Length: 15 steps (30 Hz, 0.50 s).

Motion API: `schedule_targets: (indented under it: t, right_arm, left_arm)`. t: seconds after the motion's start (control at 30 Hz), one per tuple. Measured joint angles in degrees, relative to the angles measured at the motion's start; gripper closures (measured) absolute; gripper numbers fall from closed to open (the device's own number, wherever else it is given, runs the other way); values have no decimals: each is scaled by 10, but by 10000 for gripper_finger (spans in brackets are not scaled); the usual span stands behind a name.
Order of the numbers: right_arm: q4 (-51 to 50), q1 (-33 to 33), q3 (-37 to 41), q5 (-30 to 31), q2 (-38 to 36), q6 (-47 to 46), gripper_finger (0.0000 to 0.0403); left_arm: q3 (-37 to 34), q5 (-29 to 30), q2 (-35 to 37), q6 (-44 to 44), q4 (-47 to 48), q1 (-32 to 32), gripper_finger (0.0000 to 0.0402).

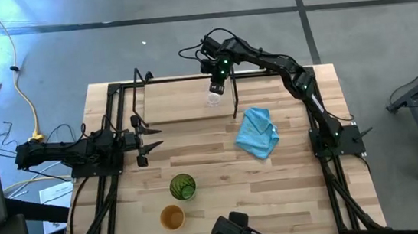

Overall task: Stack small to large cups/mugs on shelf
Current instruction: Put the transparent mug on the shelf

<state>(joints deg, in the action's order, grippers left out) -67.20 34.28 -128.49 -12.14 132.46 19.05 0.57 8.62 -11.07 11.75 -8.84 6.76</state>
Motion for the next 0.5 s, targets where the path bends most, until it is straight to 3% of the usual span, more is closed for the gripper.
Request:
schedule_targets:
  t: [0.2,0.5]
  right_arm:
    - [-4,0,0,-4,0,0,401]
    - [0,0,0,-14,0,3,364]
  left_arm:
    - [0,0,0,0,0,0,234]
    - [0,0,0,0,14,0,234]
